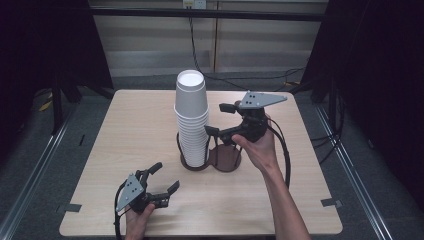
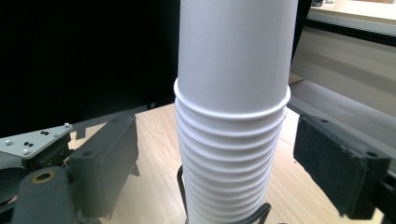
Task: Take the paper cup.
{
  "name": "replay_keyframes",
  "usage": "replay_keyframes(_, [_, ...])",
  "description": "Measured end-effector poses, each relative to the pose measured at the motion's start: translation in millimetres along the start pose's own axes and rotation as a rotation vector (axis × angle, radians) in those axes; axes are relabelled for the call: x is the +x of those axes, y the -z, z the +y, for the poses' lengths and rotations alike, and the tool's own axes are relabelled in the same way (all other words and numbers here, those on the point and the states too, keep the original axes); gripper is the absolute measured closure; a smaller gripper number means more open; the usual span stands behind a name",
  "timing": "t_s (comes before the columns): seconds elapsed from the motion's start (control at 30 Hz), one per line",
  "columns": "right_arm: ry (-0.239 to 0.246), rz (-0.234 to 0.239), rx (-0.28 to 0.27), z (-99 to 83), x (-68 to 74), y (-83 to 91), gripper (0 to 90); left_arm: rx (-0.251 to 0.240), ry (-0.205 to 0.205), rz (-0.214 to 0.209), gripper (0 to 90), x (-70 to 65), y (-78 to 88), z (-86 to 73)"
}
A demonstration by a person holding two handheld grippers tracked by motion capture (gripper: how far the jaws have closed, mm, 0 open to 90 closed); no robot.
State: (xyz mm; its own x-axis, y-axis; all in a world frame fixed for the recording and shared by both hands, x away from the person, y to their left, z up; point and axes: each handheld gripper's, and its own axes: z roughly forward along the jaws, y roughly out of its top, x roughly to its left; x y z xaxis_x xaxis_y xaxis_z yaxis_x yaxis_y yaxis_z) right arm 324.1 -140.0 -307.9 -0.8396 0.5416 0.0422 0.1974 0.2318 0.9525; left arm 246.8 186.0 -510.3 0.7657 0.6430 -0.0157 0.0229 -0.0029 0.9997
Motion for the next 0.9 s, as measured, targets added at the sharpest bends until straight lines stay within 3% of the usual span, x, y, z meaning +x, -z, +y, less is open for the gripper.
replay_keyframes(0.37, [0.033,-0.002,0.043,33.7,-2.8,-6.7,13.4,0.0,0.0,0.001,15.6,0.0,0.0,0.0])
replay_keyframes(0.9, [0.072,0.034,0.113,69.3,-8.2,-24.7,13.3,0.001,-0.001,0.001,15.6,0.1,0.0,0.1])
